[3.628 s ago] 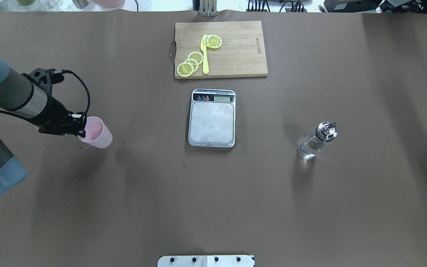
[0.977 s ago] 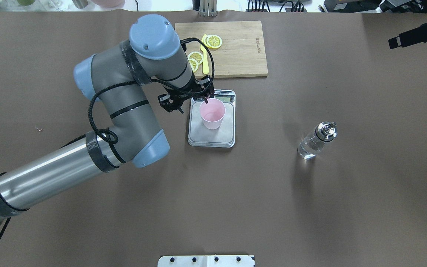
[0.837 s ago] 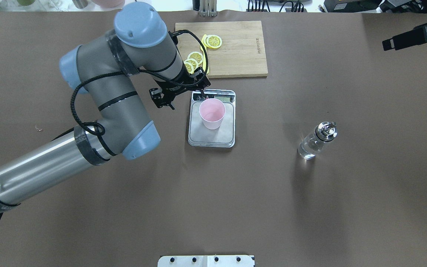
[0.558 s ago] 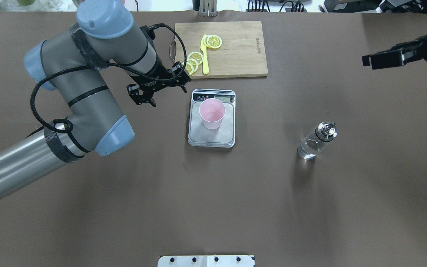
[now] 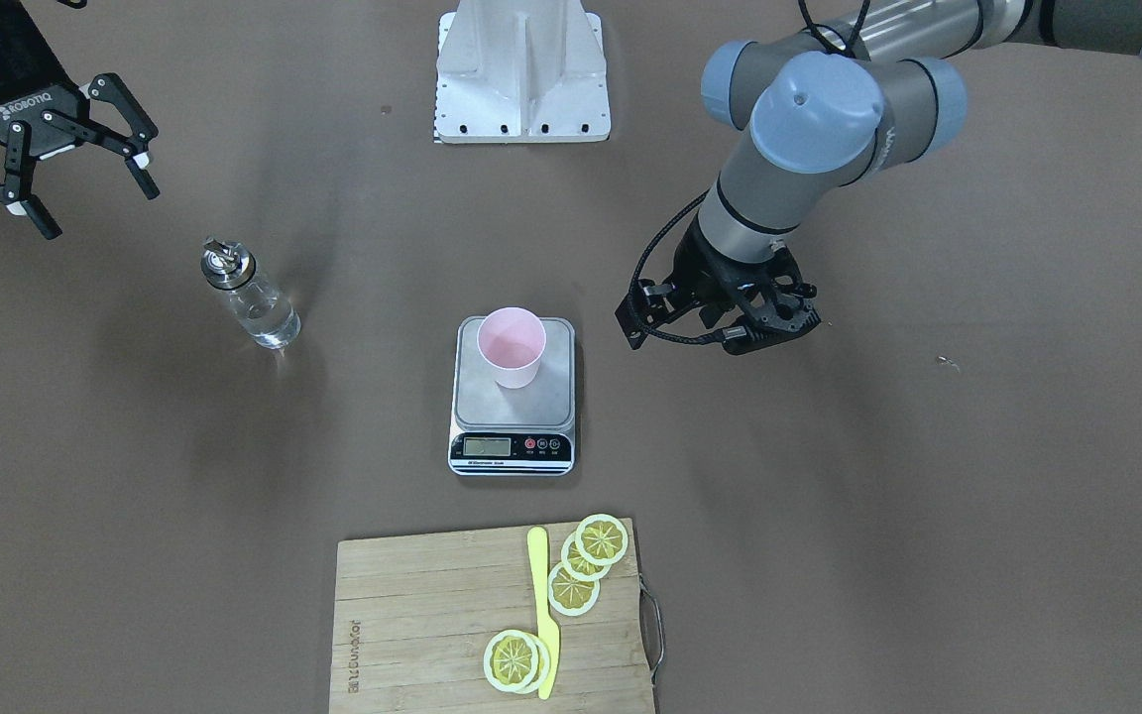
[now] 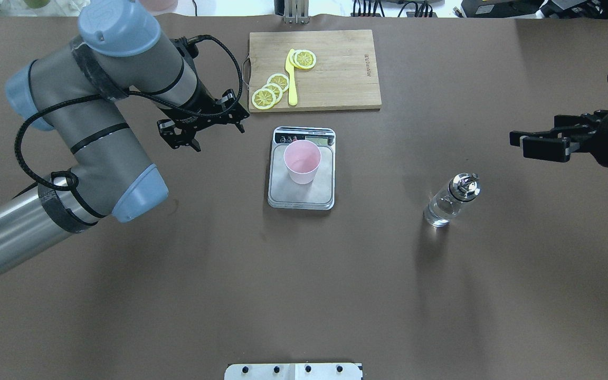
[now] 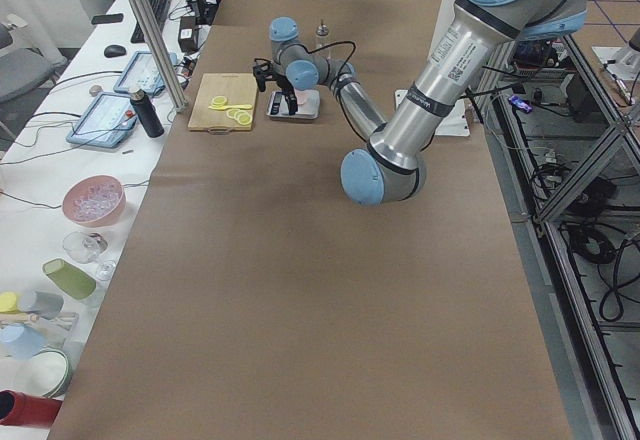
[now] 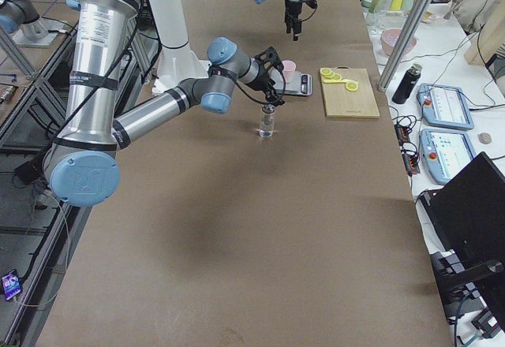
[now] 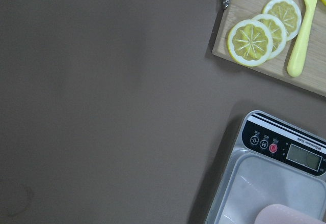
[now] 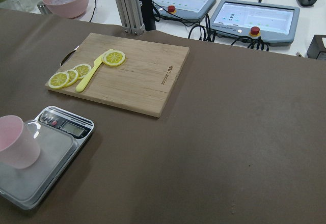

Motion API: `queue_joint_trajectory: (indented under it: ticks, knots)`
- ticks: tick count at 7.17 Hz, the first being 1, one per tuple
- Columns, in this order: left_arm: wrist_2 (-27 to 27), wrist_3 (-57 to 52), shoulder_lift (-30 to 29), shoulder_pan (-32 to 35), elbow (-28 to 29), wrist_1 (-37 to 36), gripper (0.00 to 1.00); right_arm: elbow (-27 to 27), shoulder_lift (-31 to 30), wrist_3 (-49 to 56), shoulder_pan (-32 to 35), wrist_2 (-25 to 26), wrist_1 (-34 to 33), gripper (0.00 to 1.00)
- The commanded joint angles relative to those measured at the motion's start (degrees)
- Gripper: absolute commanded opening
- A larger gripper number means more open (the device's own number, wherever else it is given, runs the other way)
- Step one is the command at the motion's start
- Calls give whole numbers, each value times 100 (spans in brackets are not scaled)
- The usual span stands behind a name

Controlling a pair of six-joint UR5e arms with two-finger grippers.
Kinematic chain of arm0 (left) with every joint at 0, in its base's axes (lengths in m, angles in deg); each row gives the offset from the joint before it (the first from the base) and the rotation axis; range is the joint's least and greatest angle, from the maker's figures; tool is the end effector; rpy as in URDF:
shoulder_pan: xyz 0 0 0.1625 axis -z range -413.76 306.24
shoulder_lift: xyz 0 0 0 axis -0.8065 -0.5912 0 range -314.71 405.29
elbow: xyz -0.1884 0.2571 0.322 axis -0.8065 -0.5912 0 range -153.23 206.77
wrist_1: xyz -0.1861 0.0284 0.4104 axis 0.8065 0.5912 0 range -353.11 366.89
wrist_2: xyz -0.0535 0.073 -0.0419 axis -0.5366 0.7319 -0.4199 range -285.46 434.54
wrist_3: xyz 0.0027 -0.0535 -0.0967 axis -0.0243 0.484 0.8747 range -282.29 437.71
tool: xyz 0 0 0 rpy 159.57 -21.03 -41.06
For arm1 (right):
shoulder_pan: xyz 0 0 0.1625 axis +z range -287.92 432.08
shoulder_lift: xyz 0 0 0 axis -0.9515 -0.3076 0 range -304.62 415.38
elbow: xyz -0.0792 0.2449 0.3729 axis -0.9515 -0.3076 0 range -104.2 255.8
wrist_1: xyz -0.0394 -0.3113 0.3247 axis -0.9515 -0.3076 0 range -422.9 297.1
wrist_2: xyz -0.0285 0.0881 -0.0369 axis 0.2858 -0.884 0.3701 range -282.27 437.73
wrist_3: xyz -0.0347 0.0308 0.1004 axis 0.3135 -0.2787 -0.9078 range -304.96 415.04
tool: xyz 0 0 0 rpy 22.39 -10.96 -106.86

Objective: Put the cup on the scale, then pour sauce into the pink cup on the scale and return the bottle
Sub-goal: 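Release the cup and lift the left gripper away while the right arm reaches in, then lower the right gripper onto the sauce bottle and grasp its neck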

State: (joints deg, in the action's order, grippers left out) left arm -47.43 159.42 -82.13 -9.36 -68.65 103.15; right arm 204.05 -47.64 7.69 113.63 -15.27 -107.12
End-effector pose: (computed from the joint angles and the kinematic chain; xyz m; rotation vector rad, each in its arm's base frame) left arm 0.4678 -0.5626 0.2151 -0.0989 0.9823 -0.3396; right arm -0.2335 -0.3773 0.3618 0.7971 -0.9499 -0.0492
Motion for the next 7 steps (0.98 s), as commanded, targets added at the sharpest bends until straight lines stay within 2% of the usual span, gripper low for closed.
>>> queue_joint_trajectory:
  ticks: [1,2,5,7]
  knots:
    - [15,-24,77,8,-12,7,99,-11,-585,-563,-1213,1357,701,100]
    - [15,-24,86,34,-12,7,99,-19,-761,-582,-1637,1868,704,100]
    - [24,-50,208,25,-12,51,99,-185,-781,-774,-2122,2371,712,100]
    - [32,-146,226,34,-3,51,99,-440,-658,-942,-2850,3397,712,100]
